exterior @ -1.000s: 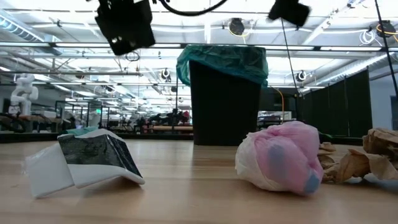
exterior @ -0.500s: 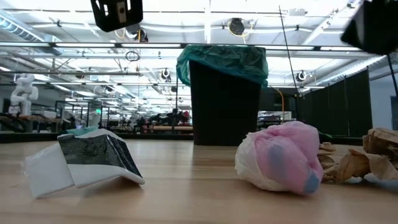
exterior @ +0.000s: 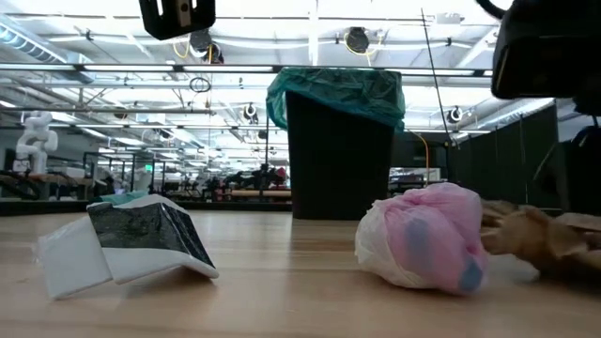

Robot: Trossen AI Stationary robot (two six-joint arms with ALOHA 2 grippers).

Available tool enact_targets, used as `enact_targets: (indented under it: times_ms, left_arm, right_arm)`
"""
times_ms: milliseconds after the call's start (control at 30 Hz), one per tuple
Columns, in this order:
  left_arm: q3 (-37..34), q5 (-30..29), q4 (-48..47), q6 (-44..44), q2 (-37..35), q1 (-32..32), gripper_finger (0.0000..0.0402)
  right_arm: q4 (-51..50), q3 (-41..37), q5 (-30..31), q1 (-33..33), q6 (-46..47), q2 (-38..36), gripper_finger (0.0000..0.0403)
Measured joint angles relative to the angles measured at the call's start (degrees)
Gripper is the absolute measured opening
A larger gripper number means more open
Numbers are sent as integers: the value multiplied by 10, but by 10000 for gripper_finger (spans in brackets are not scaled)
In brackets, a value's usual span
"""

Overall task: Place trash/remove bag and relplace
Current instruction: Put the brown napkin into the blue trash bag inside the black trash bin

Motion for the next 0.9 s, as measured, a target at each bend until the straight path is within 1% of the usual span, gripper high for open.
enact_targets:
  times_ms: [33, 100, 133, 167, 233, 300, 400, 500, 633, 700, 800, 900]
  left_arm:
    - [0, 0, -1, 0, 0, -1, 189]
    - [0, 0, -3, 0, 0, -4, 189]
    - [0, -1, -4, 0, 0, -4, 189]
    - [0, -2, -7, 0, 0, -4, 189]
    - [0, -6, -18, 0, 0, -5, 189]
    - [0, -10, -29, 1, 0, -5, 189]
    - [0, -10, -56, 0, 0, -6, 189]
    - [0, -10, -75, 0, 0, -10, 189]
    - [0, -10, -78, -4, 0, -23, 189]
    - [0, -11, -80, -10, 0, -30, 189]
    - [0, -28, -82, -19, 0, -40, 189]
    - [1, -49, -85, -25, 0, -48, 189]
  right_arm:
    - [-7, 1, 3, -2, -4, -7, 131]
    - [-24, 8, 5, -13, -34, -29, 53]
    - [-30, 16, 6, -21, -55, -47, 27]
    - [-41, 30, 9, -30, -67, -68, 17]
    - [-93, 59, 25, -51, -95, -115, 13]
    - [-166, 99, 44, -78, -154, -157, 5]
    - [-275, 185, 78, -136, -259, -216, 2]
    - [-369, 268, 92, -219, -369, -248, 1]
    - [-415, 344, 82, -353, -479, -259, 1]
    - [-417, 356, 54, -423, -512, -261, 1]
    - [-421, 354, -23, -523, -536, -243, 1]
    - [-421, 353, -107, -594, -579, -216, 13]
